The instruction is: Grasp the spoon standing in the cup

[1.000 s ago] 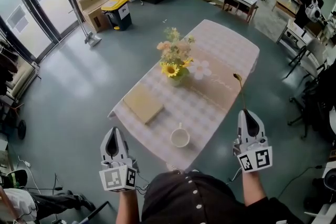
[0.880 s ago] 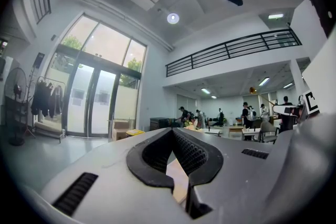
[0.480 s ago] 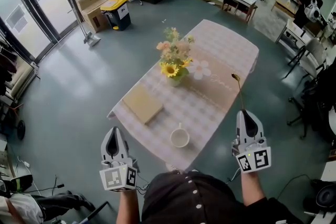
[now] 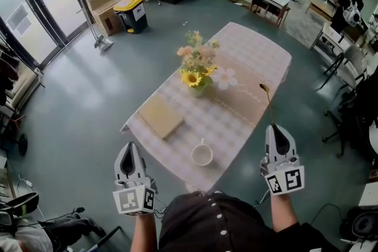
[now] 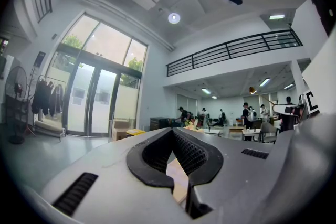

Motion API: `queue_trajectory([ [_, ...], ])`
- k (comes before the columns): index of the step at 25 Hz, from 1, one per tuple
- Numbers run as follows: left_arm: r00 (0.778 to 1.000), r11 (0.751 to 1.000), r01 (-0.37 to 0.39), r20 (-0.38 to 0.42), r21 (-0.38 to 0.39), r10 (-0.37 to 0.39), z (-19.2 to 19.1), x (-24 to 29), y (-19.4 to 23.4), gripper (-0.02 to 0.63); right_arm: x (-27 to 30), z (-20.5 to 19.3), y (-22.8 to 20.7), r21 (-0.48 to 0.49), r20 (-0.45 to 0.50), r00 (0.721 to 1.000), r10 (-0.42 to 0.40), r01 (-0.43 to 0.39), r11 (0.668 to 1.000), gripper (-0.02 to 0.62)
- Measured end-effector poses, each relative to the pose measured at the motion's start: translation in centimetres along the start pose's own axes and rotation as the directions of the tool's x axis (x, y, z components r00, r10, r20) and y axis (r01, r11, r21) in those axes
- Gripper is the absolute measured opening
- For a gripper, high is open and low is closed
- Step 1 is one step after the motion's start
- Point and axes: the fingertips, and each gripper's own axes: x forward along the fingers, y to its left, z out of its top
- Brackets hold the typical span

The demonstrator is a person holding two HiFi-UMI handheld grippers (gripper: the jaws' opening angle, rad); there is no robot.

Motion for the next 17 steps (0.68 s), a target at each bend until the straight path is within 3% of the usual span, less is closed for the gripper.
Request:
queue_trajectory([
  [17,1.0,1.0,0.002,0.005,0.017,-0.002,0.12,-0.32,0.07,0.009,0.2,-0.13,0.69,-0.005,-0.004,1.0,0.01,-0.01,1.0,0.002],
])
